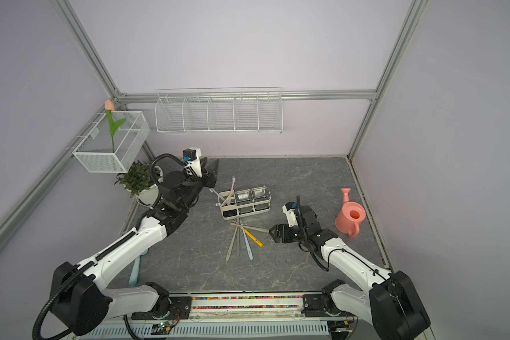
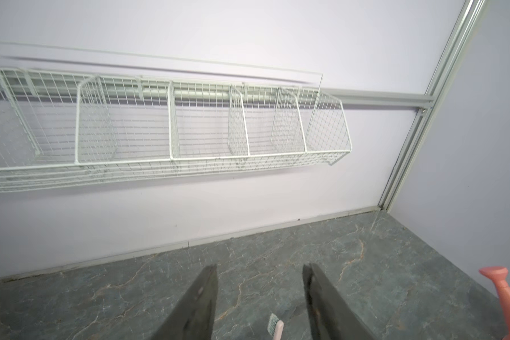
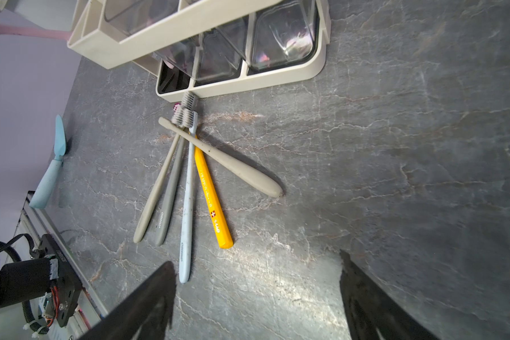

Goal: Place the toothbrush into the toothbrush holder
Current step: Place the toothbrush in the toothbrush holder.

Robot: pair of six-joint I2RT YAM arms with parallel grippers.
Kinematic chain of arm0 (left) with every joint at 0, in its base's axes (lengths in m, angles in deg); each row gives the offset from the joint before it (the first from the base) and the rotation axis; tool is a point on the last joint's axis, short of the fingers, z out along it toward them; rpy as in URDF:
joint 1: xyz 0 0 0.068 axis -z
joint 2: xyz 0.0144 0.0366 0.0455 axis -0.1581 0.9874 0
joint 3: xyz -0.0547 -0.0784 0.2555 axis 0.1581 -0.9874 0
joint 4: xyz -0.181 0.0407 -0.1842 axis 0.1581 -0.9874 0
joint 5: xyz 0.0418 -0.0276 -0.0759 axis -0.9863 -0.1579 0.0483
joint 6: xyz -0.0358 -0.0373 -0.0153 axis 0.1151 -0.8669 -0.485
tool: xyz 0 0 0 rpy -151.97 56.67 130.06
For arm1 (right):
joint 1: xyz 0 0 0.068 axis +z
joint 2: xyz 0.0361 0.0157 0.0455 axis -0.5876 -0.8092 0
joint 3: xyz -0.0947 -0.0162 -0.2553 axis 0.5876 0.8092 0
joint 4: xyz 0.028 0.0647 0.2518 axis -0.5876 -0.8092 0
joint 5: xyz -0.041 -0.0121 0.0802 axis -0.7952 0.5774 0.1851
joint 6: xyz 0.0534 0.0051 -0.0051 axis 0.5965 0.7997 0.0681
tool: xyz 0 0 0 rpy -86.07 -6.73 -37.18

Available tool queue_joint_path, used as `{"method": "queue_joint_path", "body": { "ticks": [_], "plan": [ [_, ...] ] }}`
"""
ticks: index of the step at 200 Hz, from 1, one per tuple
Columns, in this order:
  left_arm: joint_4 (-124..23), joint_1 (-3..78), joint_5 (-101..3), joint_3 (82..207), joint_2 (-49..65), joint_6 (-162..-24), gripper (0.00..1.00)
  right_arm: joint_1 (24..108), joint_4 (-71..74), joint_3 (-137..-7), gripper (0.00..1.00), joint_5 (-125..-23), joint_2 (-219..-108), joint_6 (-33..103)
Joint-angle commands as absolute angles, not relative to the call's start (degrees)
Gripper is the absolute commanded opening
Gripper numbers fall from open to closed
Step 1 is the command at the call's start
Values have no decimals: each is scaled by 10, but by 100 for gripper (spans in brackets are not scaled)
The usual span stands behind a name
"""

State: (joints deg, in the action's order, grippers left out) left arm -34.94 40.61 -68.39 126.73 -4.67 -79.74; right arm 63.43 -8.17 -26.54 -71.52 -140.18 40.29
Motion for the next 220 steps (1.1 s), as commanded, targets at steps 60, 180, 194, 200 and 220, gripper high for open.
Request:
{"method": "queue_joint_path", "body": {
  "ticks": [60,180,194,200,220],
  "plan": [
    [-412,403,-691,1243,-125,-836,53,636,-92,-281,89,-722,-1394,391],
    [-511,403,-666,1125,-269,-899,54,760,-148,-376,93,-783,-1431,326],
    [-474,406,-604,1083,-280,-903,54,772,-132,-371,94,-794,-1427,324],
    [-467,408,-598,1068,-284,-910,55,776,-127,-370,93,-797,-1427,325],
    [-469,409,-612,1039,-297,-916,55,782,-119,-370,93,-802,-1436,332]
  ]
}}
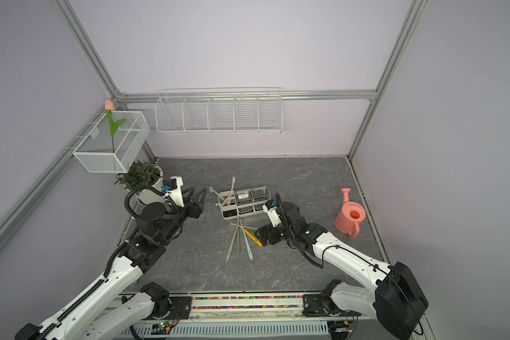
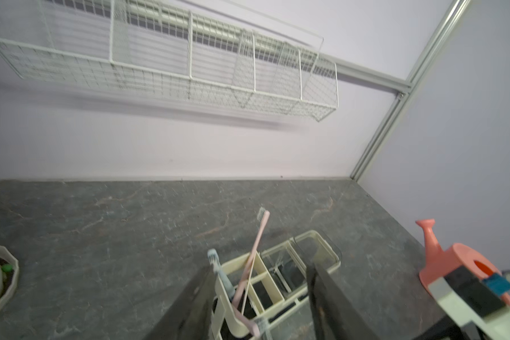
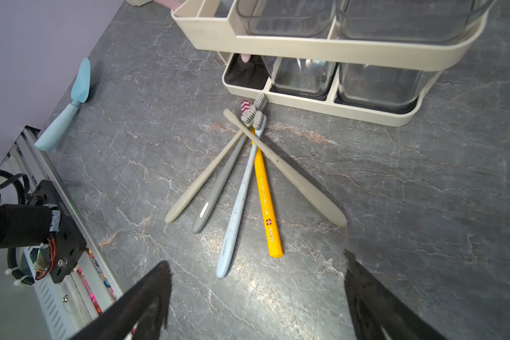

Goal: Place the toothbrush into the toothbrush holder
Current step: Place the toothbrush in the toothbrush holder.

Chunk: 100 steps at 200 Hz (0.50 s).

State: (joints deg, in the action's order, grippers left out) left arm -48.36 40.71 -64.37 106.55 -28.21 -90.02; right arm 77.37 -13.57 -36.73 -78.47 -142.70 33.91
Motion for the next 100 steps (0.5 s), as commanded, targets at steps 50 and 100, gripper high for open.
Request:
{"method": "queue_joint_path", "body": {
  "ticks": [50,100],
  "plan": [
    [-454,409,-633,973,-295,-904,55,821,-135,-398,93,-832,-1488,342],
    [-450,408,-661,959,-303,-907,55,851,-77,-376,98,-863,-1520,389]
  ]
}}
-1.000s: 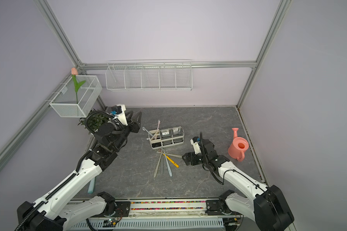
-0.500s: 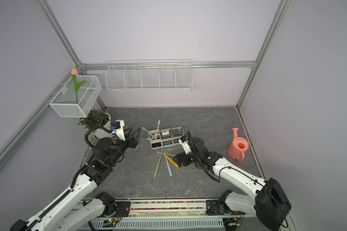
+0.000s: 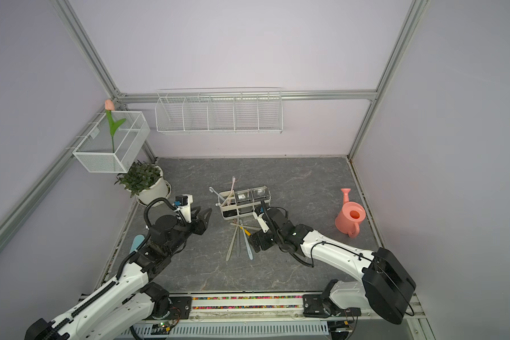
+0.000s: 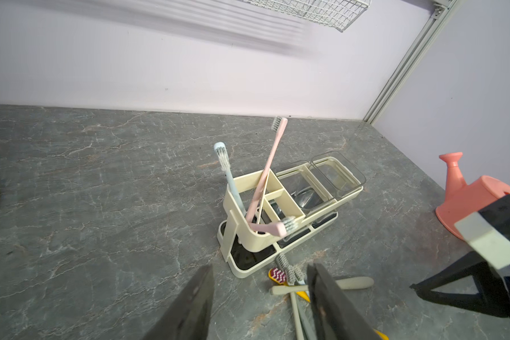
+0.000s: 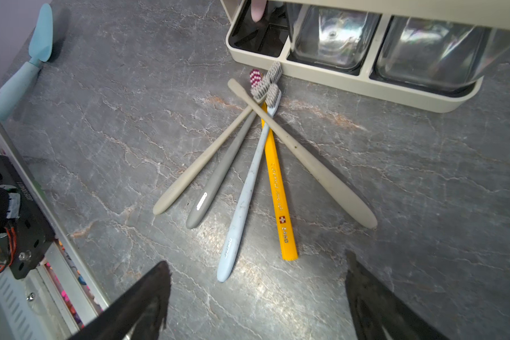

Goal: Place the toothbrush into the toothbrush holder
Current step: Place the toothbrush in the toothbrush holder, then pick up the toothbrush from the center of the board.

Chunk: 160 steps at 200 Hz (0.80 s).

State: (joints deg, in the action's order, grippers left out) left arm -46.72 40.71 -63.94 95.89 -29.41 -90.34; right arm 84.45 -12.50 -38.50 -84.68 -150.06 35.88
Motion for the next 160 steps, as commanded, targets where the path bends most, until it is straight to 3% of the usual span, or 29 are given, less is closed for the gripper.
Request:
{"method": "queue_joint_path", "body": {
  "ticks": [1,39,68,95,131,160],
  "plan": [
    [-450,409,-662,959,-303,-908,55,852,-76,-376,98,-862,-1522,390],
    [-456,408,-676,959,-298,-913,55,877,-48,-394,94,-859,-1593,399],
    [-443,409,-690,948,-297,-921,55,884,-31,-405,82,-859,-1633,413],
    [-447,408,-691,953,-285,-923,55,885,-16,-410,77,-871,-1648,420],
    [-453,409,-690,958,-284,-930,56,885,-50,-440,70,-902,-1656,383],
    [-461,408,-700,958,-293,-933,55,875,-157,-519,64,-900,-1679,284]
  ]
}}
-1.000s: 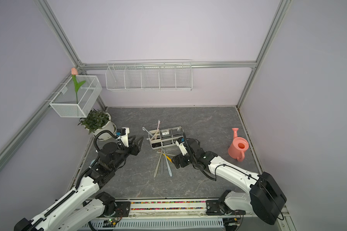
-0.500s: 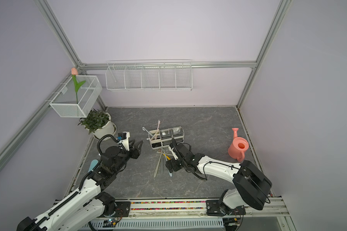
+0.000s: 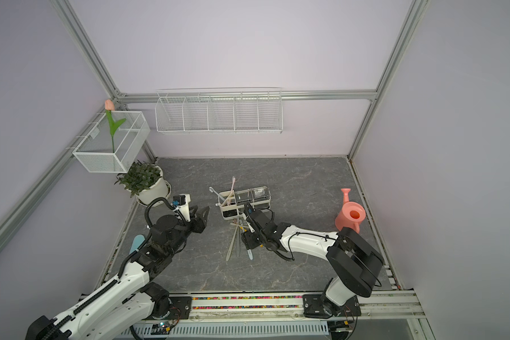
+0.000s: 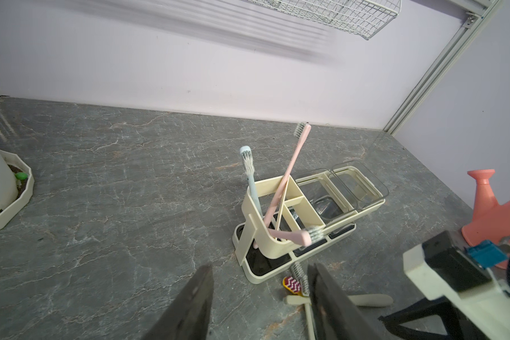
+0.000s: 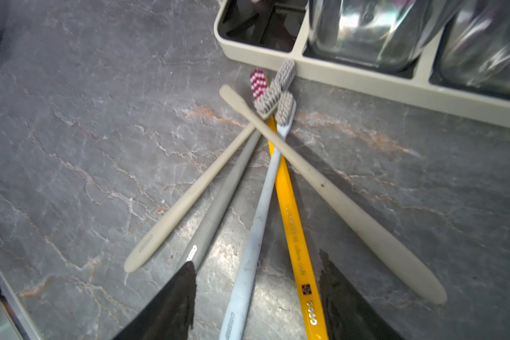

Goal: Place the toothbrush into the toothbrush holder
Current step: Pick up the toothbrush from the center of the board.

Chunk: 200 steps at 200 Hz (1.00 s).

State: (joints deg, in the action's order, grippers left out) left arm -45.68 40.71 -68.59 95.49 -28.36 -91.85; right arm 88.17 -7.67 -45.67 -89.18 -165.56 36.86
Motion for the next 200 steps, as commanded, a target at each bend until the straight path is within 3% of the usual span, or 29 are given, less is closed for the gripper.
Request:
{"method": "queue_joint_path", "body": {
  "ticks": [1,13,64,200],
  "plan": [
    [-461,408,-701,958,-294,-933,55,874,-162,-522,63,-901,-1680,282],
    [-464,408,-702,958,-298,-933,56,866,-206,-547,60,-910,-1695,255],
    [-468,409,-701,958,-312,-937,56,816,-204,-541,59,-802,-1697,188],
    [-462,408,-686,959,-303,-944,56,774,-183,-538,60,-787,-1723,137]
  ]
}}
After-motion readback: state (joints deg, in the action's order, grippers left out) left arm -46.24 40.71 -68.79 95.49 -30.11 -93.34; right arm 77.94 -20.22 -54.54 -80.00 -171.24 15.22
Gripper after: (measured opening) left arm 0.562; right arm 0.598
